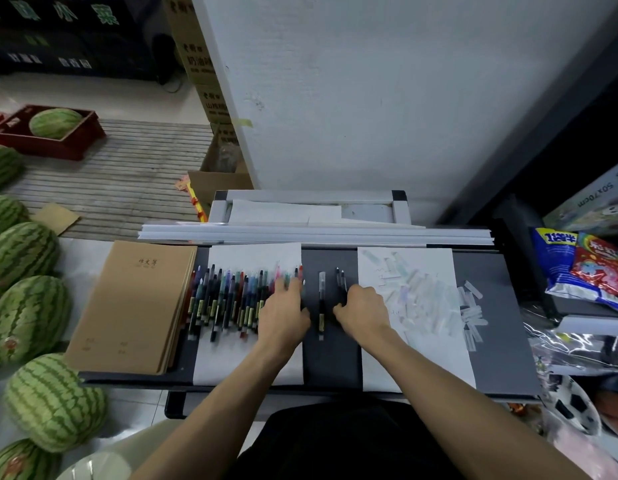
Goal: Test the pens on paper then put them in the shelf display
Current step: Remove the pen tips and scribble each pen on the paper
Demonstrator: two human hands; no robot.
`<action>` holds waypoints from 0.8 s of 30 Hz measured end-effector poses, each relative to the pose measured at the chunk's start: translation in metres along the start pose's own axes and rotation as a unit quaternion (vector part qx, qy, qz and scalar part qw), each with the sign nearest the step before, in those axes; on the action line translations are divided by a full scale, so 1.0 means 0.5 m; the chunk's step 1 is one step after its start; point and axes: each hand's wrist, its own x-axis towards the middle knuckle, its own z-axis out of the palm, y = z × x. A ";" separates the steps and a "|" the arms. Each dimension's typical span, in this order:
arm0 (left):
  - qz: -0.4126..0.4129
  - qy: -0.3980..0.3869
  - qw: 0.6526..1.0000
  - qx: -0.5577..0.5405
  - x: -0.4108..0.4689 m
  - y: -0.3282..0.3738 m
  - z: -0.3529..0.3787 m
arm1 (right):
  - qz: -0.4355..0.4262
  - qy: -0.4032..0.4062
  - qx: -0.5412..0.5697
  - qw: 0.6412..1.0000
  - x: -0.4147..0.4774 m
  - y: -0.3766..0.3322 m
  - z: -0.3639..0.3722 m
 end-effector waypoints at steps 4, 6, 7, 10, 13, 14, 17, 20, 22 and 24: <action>-0.040 0.010 0.999 -0.024 -0.002 -0.001 -0.008 | 0.025 -0.007 0.073 0.997 -0.001 0.001 -0.006; -0.055 0.013 0.998 -0.038 -0.004 0.000 -0.010 | 0.034 0.001 0.111 0.993 -0.004 0.002 -0.007; -0.058 0.016 0.997 -0.040 -0.006 0.000 -0.010 | 0.034 0.002 0.125 0.992 -0.006 0.002 -0.007; -0.060 0.025 0.997 -0.041 -0.010 -0.004 -0.007 | 0.024 -0.011 0.152 0.988 -0.012 -0.008 -0.004; -0.069 0.039 0.996 -0.042 -0.007 -0.010 -0.005 | 0.010 -0.040 0.160 0.986 -0.019 -0.027 0.005; -0.074 0.040 0.996 -0.032 -0.005 -0.011 -0.006 | 0.004 -0.051 0.158 0.986 -0.021 -0.034 0.009; -0.086 0.033 0.996 -0.020 -0.002 -0.015 -0.015 | -0.011 -0.085 0.164 0.983 -0.025 -0.057 0.022; -0.089 0.027 0.995 -0.037 -0.001 -0.021 -0.029 | -0.016 -0.097 0.183 0.978 -0.027 -0.075 0.029; -0.097 0.023 0.993 -0.060 -0.002 -0.031 -0.043 | -0.016 -0.103 0.186 0.977 -0.024 -0.083 0.033; -0.100 0.025 0.991 -0.088 -0.004 -0.046 -0.061 | -0.017 -0.106 0.191 0.976 -0.020 -0.092 0.037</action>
